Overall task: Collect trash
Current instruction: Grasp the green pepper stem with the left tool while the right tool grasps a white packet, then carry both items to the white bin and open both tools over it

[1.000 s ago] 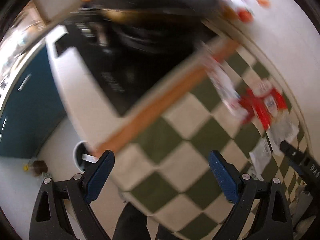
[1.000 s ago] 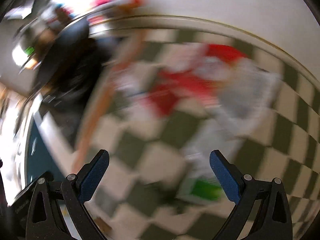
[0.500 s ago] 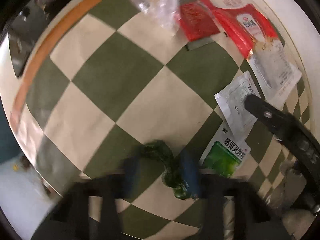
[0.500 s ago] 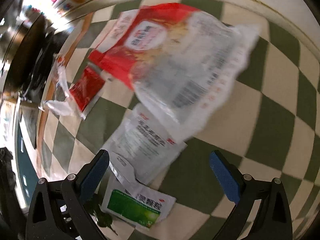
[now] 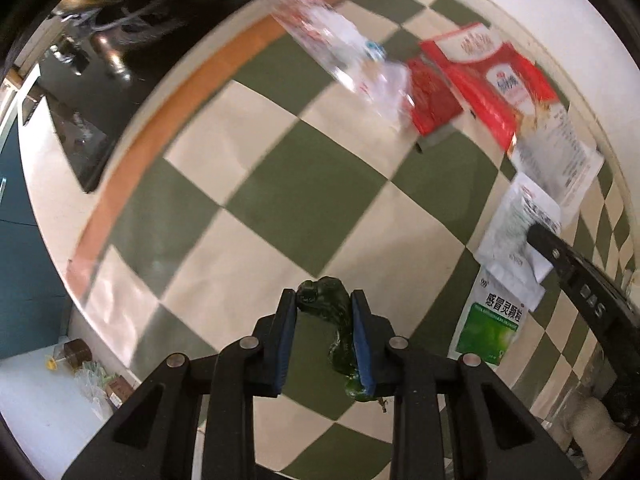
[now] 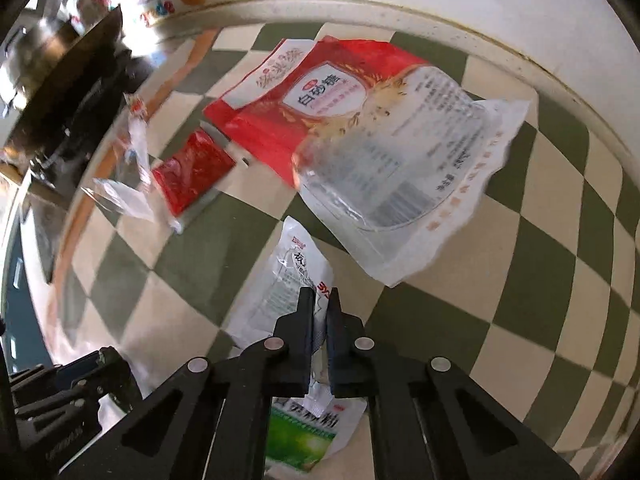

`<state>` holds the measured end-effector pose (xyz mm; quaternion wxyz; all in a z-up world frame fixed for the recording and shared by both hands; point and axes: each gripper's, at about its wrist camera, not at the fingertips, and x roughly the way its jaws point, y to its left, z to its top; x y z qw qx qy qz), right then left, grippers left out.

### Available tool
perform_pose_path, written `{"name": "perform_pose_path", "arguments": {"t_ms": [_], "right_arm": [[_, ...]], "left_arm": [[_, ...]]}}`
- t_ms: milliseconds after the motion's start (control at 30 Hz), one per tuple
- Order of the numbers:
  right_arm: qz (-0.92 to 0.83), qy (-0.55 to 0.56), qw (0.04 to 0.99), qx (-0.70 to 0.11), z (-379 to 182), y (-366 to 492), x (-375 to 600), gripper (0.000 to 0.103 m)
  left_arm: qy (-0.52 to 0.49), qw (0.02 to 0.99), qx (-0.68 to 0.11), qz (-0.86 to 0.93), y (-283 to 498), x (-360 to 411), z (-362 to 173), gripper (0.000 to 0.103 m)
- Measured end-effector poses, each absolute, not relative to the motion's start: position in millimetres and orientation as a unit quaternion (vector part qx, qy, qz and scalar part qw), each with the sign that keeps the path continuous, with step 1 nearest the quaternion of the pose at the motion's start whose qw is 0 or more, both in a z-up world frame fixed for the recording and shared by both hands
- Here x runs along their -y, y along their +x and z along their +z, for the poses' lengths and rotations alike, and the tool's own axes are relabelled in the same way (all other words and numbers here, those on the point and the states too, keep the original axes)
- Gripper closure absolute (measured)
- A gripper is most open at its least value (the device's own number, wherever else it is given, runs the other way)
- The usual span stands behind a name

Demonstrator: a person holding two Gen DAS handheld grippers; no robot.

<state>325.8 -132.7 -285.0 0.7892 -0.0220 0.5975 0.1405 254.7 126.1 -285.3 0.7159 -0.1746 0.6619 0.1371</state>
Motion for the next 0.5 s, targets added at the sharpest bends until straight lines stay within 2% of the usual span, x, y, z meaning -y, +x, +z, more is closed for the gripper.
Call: {"name": "perform_pose_path", "arguments": {"t_ms": [167, 500], "right_arm": [[0.157, 0.006, 0.794, -0.587, -253, 303, 129, 0.098], [0.220, 0.044, 0.793, -0.566, -198, 281, 48, 0.099]], "left_arm": [[-0.200, 0.733, -0.633, 0.147, 227, -156, -255, 0.080], [-0.247, 0.755, -0.575, 0.196, 166, -226, -218, 0.080]]}}
